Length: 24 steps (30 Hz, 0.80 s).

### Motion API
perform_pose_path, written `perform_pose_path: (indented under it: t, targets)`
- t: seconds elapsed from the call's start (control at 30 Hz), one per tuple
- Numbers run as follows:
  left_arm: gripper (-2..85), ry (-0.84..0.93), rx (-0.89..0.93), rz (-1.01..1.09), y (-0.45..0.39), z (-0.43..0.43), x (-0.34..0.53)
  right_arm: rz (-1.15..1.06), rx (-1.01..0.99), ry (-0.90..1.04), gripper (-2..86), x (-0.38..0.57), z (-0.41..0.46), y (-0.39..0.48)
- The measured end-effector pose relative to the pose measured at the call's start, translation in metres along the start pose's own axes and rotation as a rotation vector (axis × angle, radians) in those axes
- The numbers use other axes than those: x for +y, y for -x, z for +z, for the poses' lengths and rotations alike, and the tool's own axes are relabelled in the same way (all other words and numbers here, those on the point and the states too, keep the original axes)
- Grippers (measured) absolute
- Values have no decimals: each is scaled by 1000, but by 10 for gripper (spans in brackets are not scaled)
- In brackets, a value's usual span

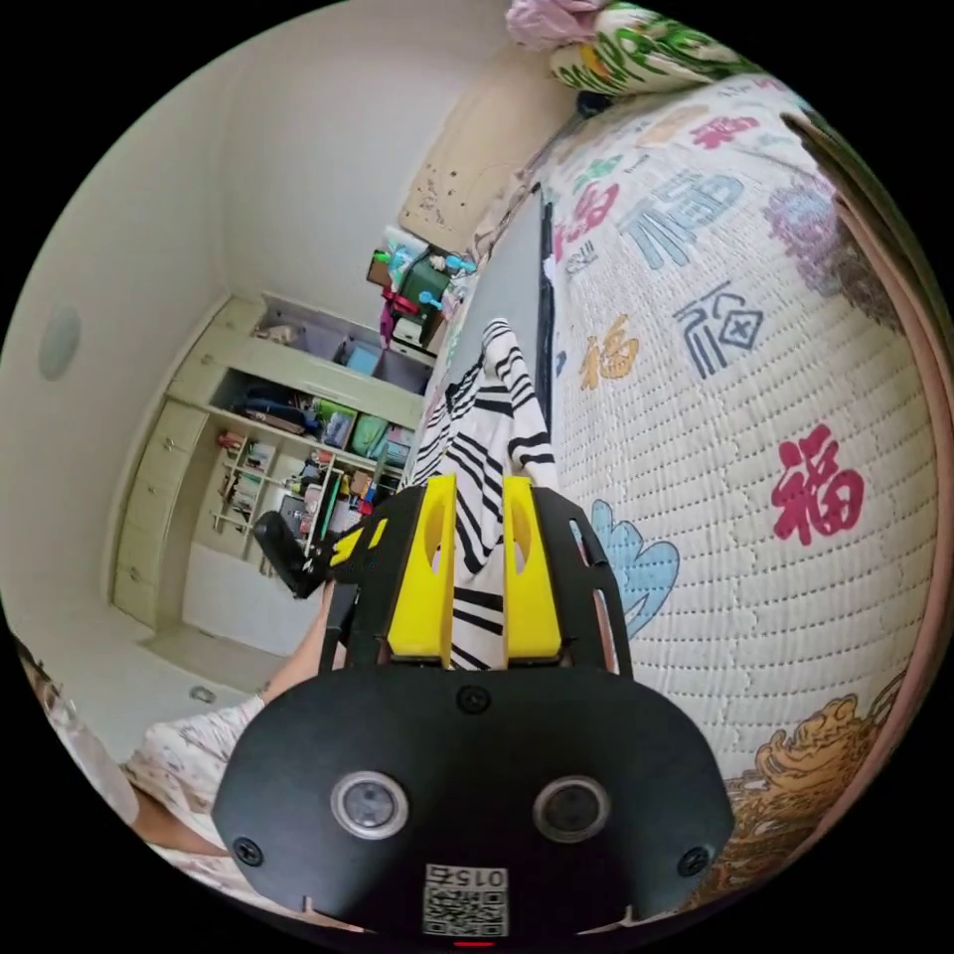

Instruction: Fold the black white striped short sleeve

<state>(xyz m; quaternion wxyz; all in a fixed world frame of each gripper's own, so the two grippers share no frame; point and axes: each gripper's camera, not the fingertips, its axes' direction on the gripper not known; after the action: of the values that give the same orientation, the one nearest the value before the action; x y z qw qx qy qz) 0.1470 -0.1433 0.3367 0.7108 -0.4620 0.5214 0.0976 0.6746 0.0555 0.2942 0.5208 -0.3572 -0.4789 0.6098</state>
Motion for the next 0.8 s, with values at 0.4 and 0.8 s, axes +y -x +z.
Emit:
perform_pose_path:
  t: [0.4,0.8]
  targets:
    - [59,61,-70,107,-57,61,-26,125,45,-67,46,-30,54,-64]
    - [26,71,-90,79,-76,79,-15,45,180,-77,2,-11,97,-84]
